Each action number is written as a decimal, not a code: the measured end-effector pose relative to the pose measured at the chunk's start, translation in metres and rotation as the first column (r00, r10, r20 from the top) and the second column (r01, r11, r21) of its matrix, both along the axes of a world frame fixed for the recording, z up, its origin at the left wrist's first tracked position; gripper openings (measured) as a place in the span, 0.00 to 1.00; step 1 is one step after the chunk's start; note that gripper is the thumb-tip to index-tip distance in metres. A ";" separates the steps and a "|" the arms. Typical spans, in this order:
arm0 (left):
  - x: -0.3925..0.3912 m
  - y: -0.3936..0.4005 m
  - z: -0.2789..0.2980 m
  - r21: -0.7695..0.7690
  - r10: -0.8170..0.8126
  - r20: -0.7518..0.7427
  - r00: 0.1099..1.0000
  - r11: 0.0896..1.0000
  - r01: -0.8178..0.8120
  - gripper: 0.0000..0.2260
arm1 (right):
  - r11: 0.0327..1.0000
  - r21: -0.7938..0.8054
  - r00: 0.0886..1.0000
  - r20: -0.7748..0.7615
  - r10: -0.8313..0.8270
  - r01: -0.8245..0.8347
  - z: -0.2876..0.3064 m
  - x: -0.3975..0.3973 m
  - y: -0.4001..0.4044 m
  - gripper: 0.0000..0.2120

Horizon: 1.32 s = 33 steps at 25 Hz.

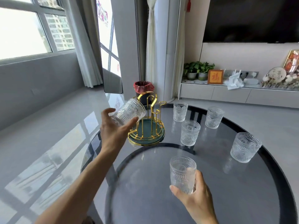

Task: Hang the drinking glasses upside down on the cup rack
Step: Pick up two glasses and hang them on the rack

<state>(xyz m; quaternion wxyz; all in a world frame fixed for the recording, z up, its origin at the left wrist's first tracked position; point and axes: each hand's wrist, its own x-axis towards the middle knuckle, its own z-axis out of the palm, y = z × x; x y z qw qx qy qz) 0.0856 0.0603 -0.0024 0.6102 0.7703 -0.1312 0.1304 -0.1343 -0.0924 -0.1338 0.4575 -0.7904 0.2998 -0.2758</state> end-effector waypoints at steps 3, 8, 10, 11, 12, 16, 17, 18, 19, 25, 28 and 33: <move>0.019 -0.008 0.010 0.142 0.005 0.121 0.993 0.990 -0.023 0.32 | 1.000 -0.004 1.000 0.002 -0.003 0.003 -0.002 0.001 0.000 0.32; 0.040 -0.023 0.010 0.390 -0.066 0.195 0.978 0.921 -0.016 0.33 | 1.000 -0.009 1.000 0.029 -0.010 0.010 -0.002 0.002 0.000 0.35; 0.046 -0.026 0.008 0.446 -0.096 0.184 0.978 0.895 0.004 0.35 | 1.000 -0.008 0.999 0.042 -0.003 0.003 -0.002 0.003 0.000 0.36; 0.049 -0.026 0.006 0.473 -0.109 0.182 0.977 0.881 0.010 0.35 | 1.000 -0.005 0.999 0.050 -0.006 0.006 -0.002 0.003 -0.001 0.37; 0.050 -0.027 0.004 0.504 -0.124 0.187 0.974 0.864 0.013 0.36 | 1.000 0.003 0.998 0.056 -0.016 0.015 -0.002 0.003 0.000 0.37; 0.050 -0.035 -0.002 0.606 -0.200 0.228 0.953 0.795 0.022 0.37 | 0.995 0.070 0.991 0.109 -0.077 0.069 -0.003 0.002 0.002 0.36; 0.051 -0.038 -0.001 0.627 -0.216 0.236 0.947 0.779 0.022 0.37 | 0.994 0.080 0.989 0.122 -0.089 0.079 -0.002 0.002 0.002 0.35; 0.051 -0.040 -0.001 0.656 -0.234 0.243 0.941 0.755 0.019 0.36 | 0.993 0.085 0.987 0.131 -0.094 0.083 -0.002 0.002 0.001 0.35; 0.052 -0.041 0.000 0.691 -0.258 0.243 0.935 0.723 0.020 0.37 | 0.993 0.087 0.986 0.139 -0.092 0.081 -0.001 0.001 0.000 0.35; 0.046 -0.036 -0.005 0.782 -0.356 0.162 0.920 0.615 0.100 0.35 | 0.992 0.122 0.974 0.225 -0.013 -0.015 0.001 -0.003 0.003 0.41; 0.045 -0.030 -0.001 0.720 -0.351 0.233 0.907 0.690 0.082 0.31 | 0.980 0.195 0.960 0.280 -0.010 -0.046 0.005 -0.007 -0.004 0.41; 0.069 -0.047 0.038 0.725 -0.342 0.312 0.887 0.689 0.010 0.25 | 0.967 0.225 0.931 0.365 0.029 -0.118 0.053 0.009 -0.026 0.40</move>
